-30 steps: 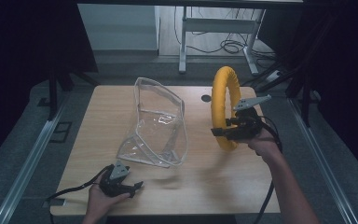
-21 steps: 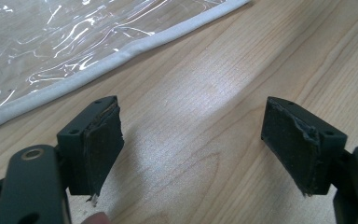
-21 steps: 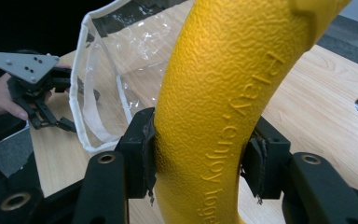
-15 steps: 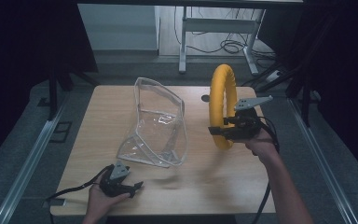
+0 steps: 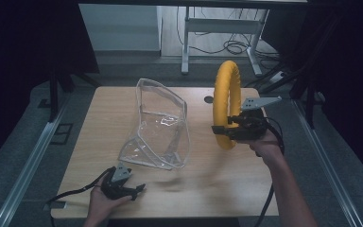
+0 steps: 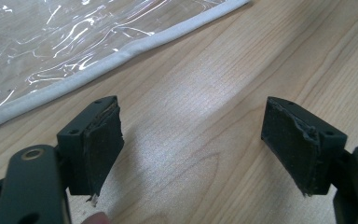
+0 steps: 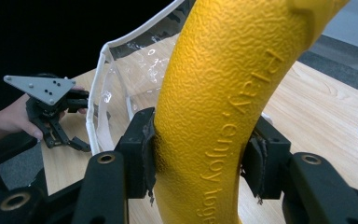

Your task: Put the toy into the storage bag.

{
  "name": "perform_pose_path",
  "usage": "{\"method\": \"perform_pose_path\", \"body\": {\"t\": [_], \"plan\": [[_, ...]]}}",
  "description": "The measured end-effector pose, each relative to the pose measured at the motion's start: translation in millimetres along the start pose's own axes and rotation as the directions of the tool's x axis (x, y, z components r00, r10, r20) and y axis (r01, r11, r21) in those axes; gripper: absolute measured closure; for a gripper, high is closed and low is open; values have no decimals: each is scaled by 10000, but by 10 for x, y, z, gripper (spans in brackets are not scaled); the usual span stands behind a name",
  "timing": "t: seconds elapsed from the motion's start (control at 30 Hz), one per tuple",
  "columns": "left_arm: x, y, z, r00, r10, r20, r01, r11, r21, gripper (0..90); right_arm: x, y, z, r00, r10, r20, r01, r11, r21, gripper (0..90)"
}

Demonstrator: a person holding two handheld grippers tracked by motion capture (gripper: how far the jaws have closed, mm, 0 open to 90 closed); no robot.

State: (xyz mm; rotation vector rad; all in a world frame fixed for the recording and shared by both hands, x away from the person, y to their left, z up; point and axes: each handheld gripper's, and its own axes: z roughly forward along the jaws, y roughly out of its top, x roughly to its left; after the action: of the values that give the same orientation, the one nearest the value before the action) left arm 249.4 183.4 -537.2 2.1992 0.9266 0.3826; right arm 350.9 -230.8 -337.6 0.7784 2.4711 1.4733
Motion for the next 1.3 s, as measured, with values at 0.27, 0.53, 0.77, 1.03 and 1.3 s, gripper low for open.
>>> {"method": "perform_pose_path", "body": {"t": [0.27, 0.53, 0.77, 1.03, 1.3], "plan": [[1, 0, 2, 10000, 6, 14, -6, 10000, 19, 204, 62, 57, -1, 9998, -129, -159, 126, 9996, -242, 507], [0, -1, 10, 10000, 28, 26, -28, 10000, 75, 204, 126, 105, 10, 9991, -262, -329, 246, 9985, -483, 507], [1, -2, 10, 10000, 44, 34, -45, 10000, 76, 204, 178, 150, 26, 9981, -387, -470, 356, 9974, -632, 507], [0, -1, 12, 10000, 33, 55, -34, 9999, 100, 204, 249, 200, 41, 9963, -520, -679, 462, 9954, -844, 506], [0, -2, 14, 10000, 36, 55, -36, 9999, 115, 204, 297, 258, 60, 9930, -610, -1009, 505, 9934, -1033, 506]]}}
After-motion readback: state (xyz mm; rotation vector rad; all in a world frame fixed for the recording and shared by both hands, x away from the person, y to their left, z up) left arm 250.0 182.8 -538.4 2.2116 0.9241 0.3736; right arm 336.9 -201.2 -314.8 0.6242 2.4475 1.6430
